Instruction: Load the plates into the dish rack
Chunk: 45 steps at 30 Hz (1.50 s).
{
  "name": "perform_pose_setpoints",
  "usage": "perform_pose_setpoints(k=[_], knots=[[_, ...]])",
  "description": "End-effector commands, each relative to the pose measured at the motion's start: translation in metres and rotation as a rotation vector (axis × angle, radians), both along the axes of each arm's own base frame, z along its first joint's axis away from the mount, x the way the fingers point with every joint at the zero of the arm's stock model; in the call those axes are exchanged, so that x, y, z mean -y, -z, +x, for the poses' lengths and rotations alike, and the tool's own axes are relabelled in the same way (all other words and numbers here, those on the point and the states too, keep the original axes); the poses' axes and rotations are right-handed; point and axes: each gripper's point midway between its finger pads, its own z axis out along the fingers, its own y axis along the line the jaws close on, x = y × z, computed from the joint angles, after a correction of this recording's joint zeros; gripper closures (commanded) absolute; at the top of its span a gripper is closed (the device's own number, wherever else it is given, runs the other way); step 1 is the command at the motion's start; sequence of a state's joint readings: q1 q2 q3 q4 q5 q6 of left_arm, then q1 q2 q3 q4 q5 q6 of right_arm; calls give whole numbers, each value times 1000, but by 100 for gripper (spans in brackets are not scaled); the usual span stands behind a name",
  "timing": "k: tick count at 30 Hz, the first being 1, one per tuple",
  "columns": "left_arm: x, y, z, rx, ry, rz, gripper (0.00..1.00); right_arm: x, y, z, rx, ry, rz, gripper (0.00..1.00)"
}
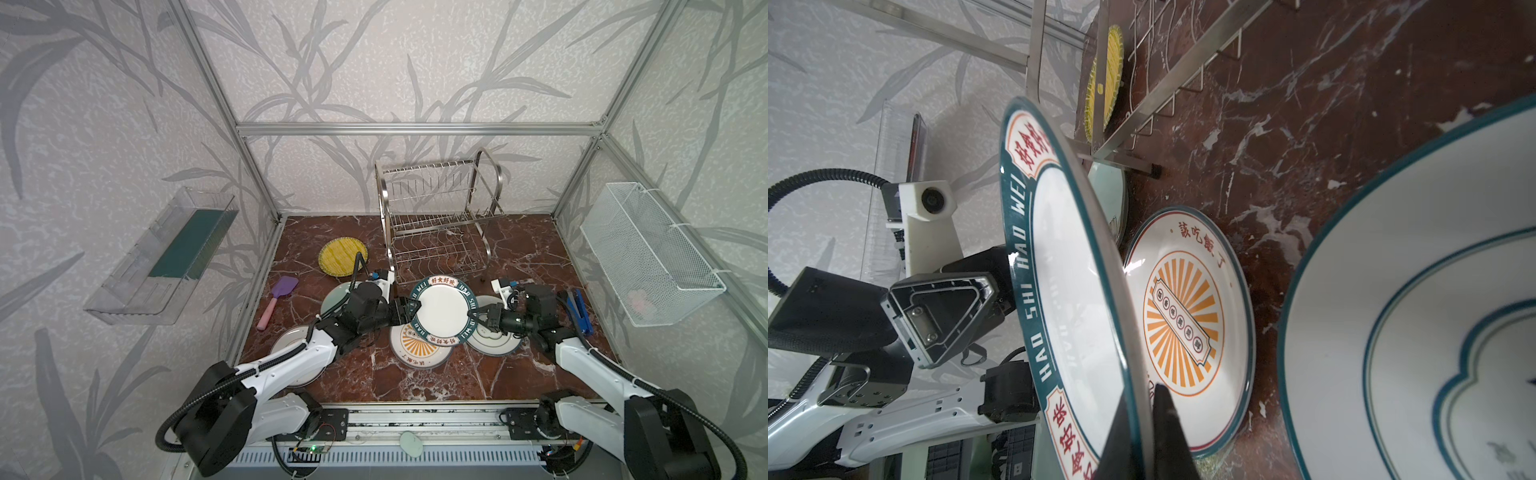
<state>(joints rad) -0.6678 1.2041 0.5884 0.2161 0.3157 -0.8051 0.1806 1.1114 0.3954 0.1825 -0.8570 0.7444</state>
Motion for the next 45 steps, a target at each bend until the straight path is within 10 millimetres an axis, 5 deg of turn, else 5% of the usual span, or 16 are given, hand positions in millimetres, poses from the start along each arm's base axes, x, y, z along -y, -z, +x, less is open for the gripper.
perform_pose_setpoints(k=[1, 10, 13, 23, 33, 40, 45], knots=[[9, -9, 9, 45, -2, -54, 42, -9, -28, 14, 99, -29, 50, 100], [12, 8, 11, 12, -15, -90, 57, -15, -24, 25, 96, -46, 60, 100], [13, 6, 11, 19, -11, -84, 67, -16, -23, 28, 96, -46, 61, 100], [18, -5, 14, 68, 19, -89, 74, -18, -24, 32, 103, -39, 58, 100], [23, -14, 12, 91, 49, -120, 99, -19, -29, 28, 114, -40, 58, 100], [24, -24, 10, 112, 54, -161, 100, -20, -36, 24, 127, -48, 70, 100], [20, -36, 9, 136, 36, -200, 100, -20, -38, 20, 136, -52, 75, 82]])
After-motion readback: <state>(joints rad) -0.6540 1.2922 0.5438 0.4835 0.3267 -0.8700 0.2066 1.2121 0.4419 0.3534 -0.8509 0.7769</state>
